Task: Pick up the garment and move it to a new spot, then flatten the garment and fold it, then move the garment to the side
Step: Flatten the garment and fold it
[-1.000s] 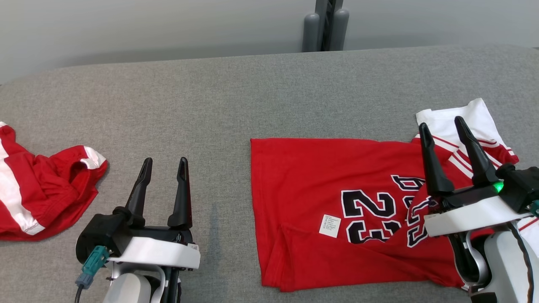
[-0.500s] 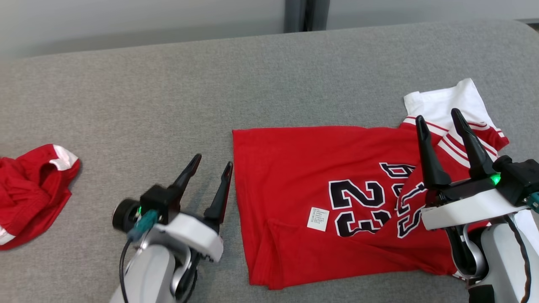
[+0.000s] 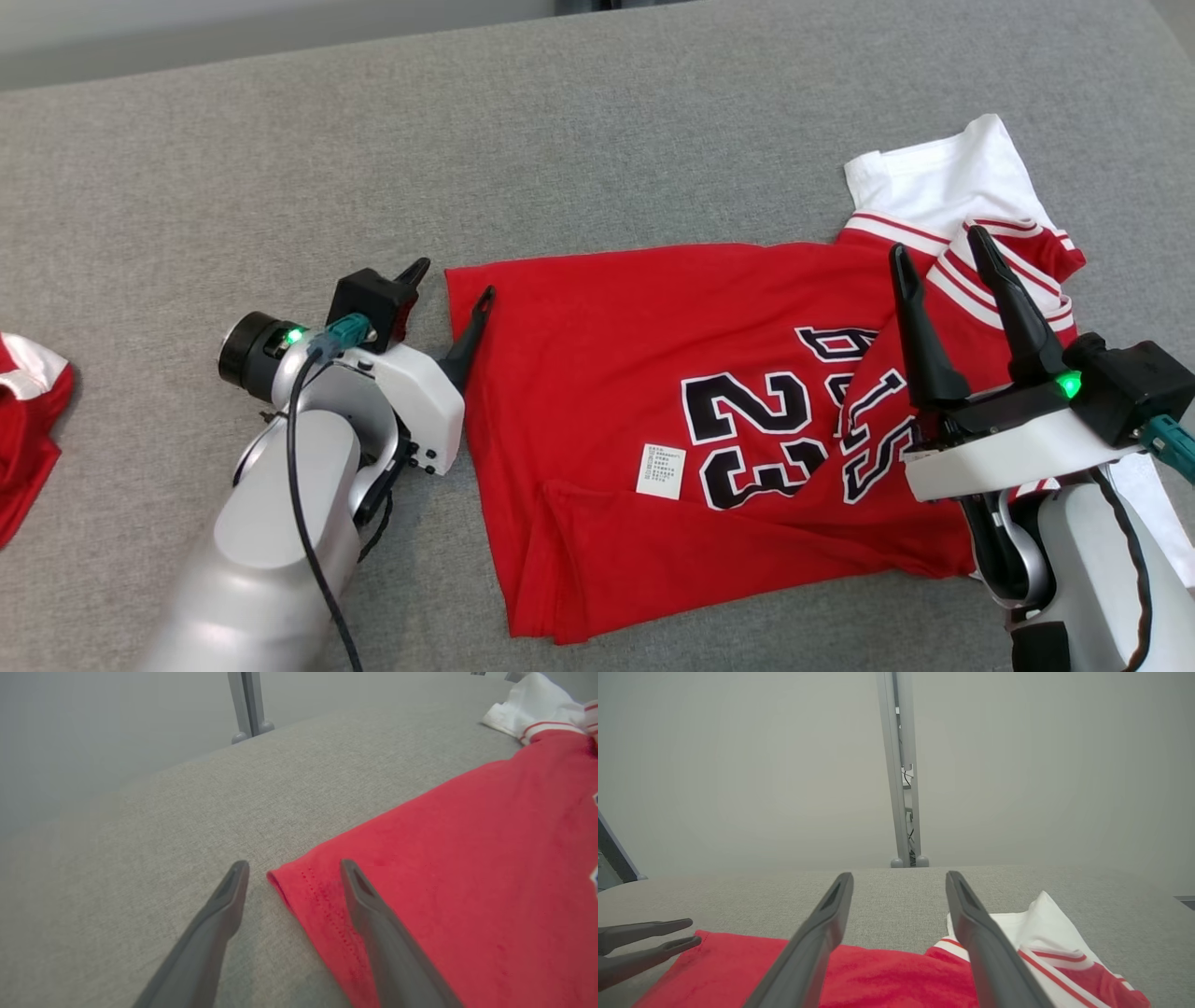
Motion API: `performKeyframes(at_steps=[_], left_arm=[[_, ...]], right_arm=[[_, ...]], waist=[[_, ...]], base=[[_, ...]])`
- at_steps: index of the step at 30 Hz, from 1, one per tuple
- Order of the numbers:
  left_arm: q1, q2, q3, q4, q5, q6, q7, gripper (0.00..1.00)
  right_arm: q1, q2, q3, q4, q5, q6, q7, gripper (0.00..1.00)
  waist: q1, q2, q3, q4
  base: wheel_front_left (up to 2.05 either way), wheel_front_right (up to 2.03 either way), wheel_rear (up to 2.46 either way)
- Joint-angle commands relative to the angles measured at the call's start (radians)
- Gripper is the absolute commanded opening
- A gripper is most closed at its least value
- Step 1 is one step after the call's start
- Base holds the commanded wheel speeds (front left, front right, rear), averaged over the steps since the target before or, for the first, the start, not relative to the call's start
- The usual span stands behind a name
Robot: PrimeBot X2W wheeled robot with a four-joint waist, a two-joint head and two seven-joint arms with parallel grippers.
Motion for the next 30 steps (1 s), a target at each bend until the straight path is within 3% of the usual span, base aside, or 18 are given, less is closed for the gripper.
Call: performKeyframes(at_steps=[1, 8, 9, 10, 11, 12, 20, 30], left_arm=[[-0.023, 0.007, -0.007, 0.016, 0.002, -0.003, 0.007, 1.00], [-0.081, 0.013, -0.093, 0.094, -0.058, -0.004, 0.057, 1.00], [-0.087, 0.017, -0.108, 0.099, -0.068, -0.004, 0.064, 0.82], [-0.091, 0.020, -0.121, 0.103, -0.081, -0.004, 0.065, 0.38], [-0.094, 0.024, -0.131, 0.106, -0.092, -0.004, 0.066, 0.11], [-0.099, 0.027, -0.141, 0.108, -0.104, -0.004, 0.066, 0.00], [-0.159, 0.084, -0.166, 0.110, -0.168, -0.003, 0.027, 0.00], [-0.330, 0.163, -0.112, 0.146, -0.157, 0.056, -0.025, 0.00]], right_arm=[[-0.010, 0.001, -0.001, -0.004, -0.007, 0.000, -0.006, 1.00], [-0.005, 0.013, -0.002, -0.010, -0.010, 0.000, -0.006, 1.00], [-0.004, 0.014, -0.003, -0.010, -0.011, 0.000, -0.006, 1.00], [-0.004, 0.015, -0.004, -0.011, -0.012, 0.000, -0.006, 1.00], [-0.003, 0.016, -0.005, -0.011, -0.013, 0.000, -0.006, 1.00], [-0.003, 0.017, -0.005, -0.012, -0.014, 0.000, -0.006, 1.00], [-0.009, 0.027, -0.015, -0.019, -0.018, 0.000, -0.004, 1.00], [-0.022, 0.045, 0.002, -0.021, -0.016, 0.000, -0.004, 1.00]], waist=[[0.0000, 0.0000, 0.005, -0.006], [0.0000, 0.0000, 0.013, -0.018], [0.0000, 0.0000, 0.014, -0.019], [0.0000, 0.0000, 0.015, -0.019], [0.0000, 0.0000, 0.015, -0.020], [0.0000, 0.0000, 0.016, -0.020], [0.0000, 0.0000, 0.026, -0.024], [0.0000, 0.0000, 0.049, -0.055]], base=[[0.00, 0.00, 0.00], [0.00, 0.00, 0.00], [0.00, 0.00, 0.00], [0.00, 0.00, 0.00], [0.00, 0.00, 0.00], [0.00, 0.00, 0.00], [0.00, 0.00, 0.00], [0.00, 0.00, 0.00]])
